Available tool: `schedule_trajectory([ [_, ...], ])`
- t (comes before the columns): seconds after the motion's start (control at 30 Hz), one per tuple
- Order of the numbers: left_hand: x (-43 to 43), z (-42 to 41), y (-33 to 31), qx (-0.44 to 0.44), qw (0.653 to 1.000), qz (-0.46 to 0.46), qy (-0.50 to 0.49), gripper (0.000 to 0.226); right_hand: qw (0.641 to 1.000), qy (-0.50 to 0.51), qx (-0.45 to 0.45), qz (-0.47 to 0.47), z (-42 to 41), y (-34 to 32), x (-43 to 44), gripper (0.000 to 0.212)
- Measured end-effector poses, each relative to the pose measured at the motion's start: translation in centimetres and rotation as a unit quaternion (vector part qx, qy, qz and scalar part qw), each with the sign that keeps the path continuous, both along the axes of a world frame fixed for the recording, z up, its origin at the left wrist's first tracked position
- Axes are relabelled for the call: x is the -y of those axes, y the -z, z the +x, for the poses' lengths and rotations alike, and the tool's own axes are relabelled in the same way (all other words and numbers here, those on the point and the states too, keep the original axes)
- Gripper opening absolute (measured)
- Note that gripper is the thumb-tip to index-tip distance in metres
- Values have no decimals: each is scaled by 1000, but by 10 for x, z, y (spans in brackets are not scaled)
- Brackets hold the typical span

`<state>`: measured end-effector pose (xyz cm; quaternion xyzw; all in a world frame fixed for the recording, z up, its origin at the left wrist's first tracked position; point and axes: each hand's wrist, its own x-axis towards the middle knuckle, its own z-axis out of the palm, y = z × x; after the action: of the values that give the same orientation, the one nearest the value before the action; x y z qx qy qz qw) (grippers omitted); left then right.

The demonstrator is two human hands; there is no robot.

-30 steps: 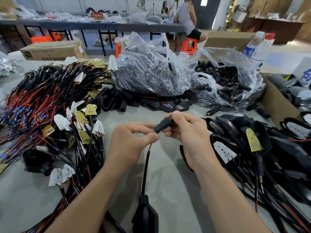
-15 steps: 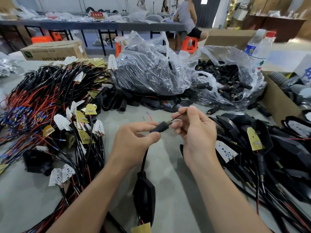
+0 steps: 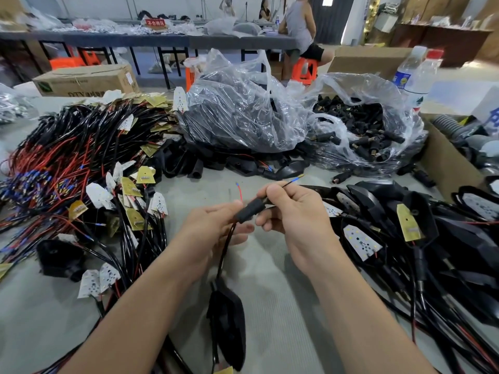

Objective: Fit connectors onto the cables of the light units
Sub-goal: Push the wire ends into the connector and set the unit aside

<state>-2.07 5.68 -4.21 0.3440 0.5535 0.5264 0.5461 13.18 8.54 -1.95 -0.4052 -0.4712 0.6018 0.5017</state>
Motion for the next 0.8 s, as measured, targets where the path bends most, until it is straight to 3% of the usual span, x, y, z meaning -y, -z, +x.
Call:
schedule_trajectory([
  [0.13,-2,-4,-2,10,1000,19,-22,14,998,-62,32,11,-4,3,6,13],
  [0.23,-3,-4,-2,-5,993,43,-107,27,999,-17,46,19,-5,5,5,15],
  [0.37,-5,-7,-4,-22,977,133,-167,47,999,43,0,-13,1,4,-1,14],
  [0.53,0,-4,-11,-41,976,157,-143,30,998,54,-6,-14,1,6,-5,17],
  [0.7,2,-2,-11,-33,969,190,-153,26,996,89,-23,-11,8,5,-7,17],
  [0.8,3,1,-10,-82,962,209,-155,34,992,106,-59,-23,10,5,-9,17],
])
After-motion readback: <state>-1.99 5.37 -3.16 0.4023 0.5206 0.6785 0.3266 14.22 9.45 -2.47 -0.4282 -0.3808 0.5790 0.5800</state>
